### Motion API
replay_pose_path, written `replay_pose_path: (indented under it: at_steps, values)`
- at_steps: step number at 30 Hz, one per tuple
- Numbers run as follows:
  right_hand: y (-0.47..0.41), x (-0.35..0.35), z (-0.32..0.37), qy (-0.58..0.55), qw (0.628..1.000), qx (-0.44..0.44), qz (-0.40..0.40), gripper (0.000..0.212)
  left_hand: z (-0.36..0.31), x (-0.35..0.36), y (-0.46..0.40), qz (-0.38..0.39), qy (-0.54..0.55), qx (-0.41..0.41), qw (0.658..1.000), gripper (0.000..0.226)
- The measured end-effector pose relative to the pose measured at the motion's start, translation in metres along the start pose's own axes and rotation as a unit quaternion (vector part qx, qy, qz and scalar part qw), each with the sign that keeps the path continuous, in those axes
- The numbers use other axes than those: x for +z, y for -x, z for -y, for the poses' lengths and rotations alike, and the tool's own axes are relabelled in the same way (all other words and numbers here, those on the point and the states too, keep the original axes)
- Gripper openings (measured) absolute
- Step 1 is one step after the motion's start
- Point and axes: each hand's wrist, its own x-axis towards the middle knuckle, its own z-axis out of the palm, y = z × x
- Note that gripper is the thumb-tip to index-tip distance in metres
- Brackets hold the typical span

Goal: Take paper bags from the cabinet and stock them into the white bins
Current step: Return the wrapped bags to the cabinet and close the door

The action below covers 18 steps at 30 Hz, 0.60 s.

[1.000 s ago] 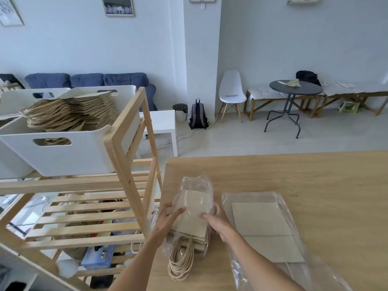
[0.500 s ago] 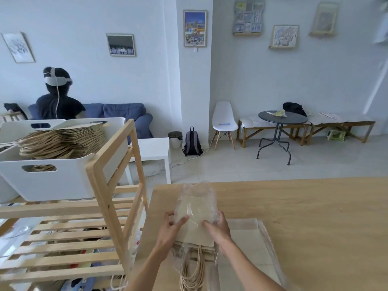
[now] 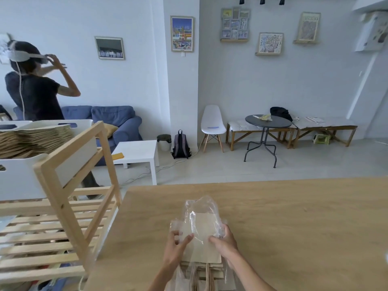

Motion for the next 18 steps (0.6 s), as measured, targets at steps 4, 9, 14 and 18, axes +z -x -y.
replay_pose_path:
  at_steps: [4,9,14,18]
  values:
    - [-0.006,-0.009,-0.032,0.017,0.999,0.028,0.005,0.075,0.027,0.016,0.001,-0.019,-0.066,-0.008,0.998,0.066]
    - [-0.01,-0.01,-0.049,0.072,0.997,0.024,0.01,0.073,0.033,0.026,0.005,-0.063,-0.165,0.03,0.984,0.066]
    - [-0.013,-0.01,-0.047,0.27,0.959,0.024,-0.081,0.098,0.032,0.018,0.008,-0.129,-0.282,0.004,0.951,0.067]
    - [-0.019,-0.014,-0.049,0.19,0.966,0.151,-0.089,0.133,0.044,0.003,0.009,-0.151,-0.276,-0.089,0.945,0.105]
